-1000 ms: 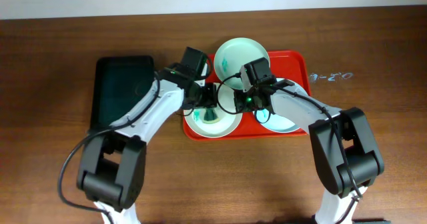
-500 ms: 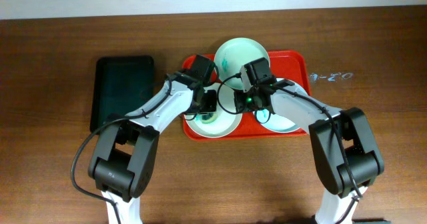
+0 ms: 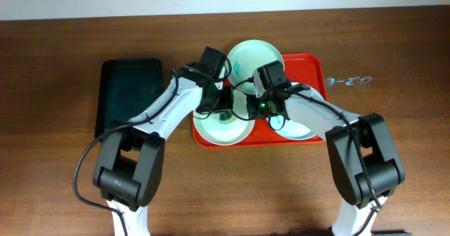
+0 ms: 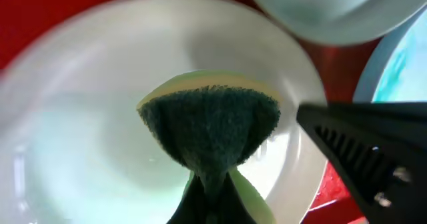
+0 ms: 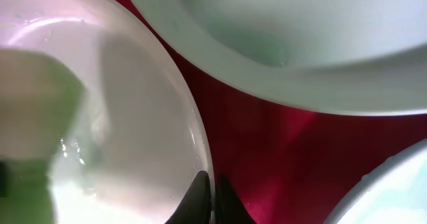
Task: Clean dirty plates on tray and stack at the side
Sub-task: 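Scrub the held plate with the sponge in the left gripper, then lift the plate with the right gripper and place it right of tray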
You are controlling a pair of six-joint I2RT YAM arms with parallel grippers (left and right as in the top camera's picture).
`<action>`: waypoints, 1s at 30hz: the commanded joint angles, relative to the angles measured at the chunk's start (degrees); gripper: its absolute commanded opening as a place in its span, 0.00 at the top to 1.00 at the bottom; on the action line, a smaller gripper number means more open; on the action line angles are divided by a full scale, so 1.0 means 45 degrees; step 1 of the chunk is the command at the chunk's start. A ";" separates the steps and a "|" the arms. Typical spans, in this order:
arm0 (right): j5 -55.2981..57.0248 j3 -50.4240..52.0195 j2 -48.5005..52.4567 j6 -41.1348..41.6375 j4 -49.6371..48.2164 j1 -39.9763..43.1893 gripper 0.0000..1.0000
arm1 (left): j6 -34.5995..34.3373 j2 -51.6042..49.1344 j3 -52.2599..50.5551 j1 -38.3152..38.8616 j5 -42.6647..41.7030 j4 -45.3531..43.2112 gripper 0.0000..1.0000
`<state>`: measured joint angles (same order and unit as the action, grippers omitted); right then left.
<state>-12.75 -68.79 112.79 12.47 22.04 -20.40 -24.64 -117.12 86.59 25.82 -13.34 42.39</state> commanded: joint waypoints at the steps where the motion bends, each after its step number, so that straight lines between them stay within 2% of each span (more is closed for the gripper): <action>1: -0.0024 -0.0024 0.0253 -0.0005 0.0097 -0.0024 0.96 | -0.0024 -0.0797 -0.0593 0.0015 -0.0612 -0.0758 1.00; 3: -0.0019 -0.0024 0.0253 0.0000 0.0097 -0.0024 0.96 | -0.0024 -0.1477 -0.0627 0.0015 0.0000 -0.0947 1.00; 5: -0.0019 -0.0029 0.0253 0.0000 0.0151 -0.0024 0.96 | -0.0024 -0.1841 -0.0627 -0.0024 0.2516 -0.0695 1.00; 7: -0.0015 -0.0024 0.0253 -0.0005 0.0253 -0.0019 0.96 | -0.0029 -0.1700 -0.0539 -0.0136 0.5863 0.0185 1.00; 10: 0.0121 -0.0029 0.0253 -0.0005 0.0257 -0.0024 0.96 | -0.0029 -0.1069 -0.0019 -0.0233 0.7776 0.1180 1.00; 13: 0.0612 -0.0214 0.0155 -0.0053 0.0369 -0.0034 0.96 | -0.0034 0.0243 0.0238 -0.0384 0.7815 0.1360 1.00; 17: 0.1020 -0.1224 -0.0423 -0.1039 0.1345 -0.0063 0.96 | -0.0257 0.2875 0.0238 -0.0923 0.6334 0.1413 1.00; 20: 0.4056 -0.3337 -0.0826 -0.1574 0.3677 -0.0525 0.96 | -0.0646 0.4707 0.0238 -0.2676 0.6348 0.1967 1.00; 21: 0.4872 -0.3944 -0.0826 -0.1870 0.4260 -0.0743 0.96 | -0.0641 0.4872 0.0238 -0.3186 0.6358 0.2278 1.00; 23: 0.8063 -0.5440 -0.0826 -0.2059 0.5576 -0.1583 0.96 | -0.0641 0.4862 0.0199 -0.4138 0.6392 0.2851 1.00; 26: 1.2847 -0.6989 -0.0826 -0.2064 0.6688 -0.3254 0.96 | -0.0597 0.4852 0.0078 -0.5294 0.6635 0.2997 1.00; 28: 1.4887 -0.7159 -0.0826 -0.2346 0.6708 -0.3929 0.96 | -0.0593 0.4852 0.0078 -0.5673 0.6635 0.3002 1.00; 30: 1.7155 -0.7169 -0.0826 -0.5503 0.6683 -0.5056 0.96 | -0.0597 0.4852 0.0078 -0.5960 0.6635 0.3079 1.00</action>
<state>46.74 -99.88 110.52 0.78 52.03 -38.83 -26.83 -95.74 87.15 0.36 15.53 56.03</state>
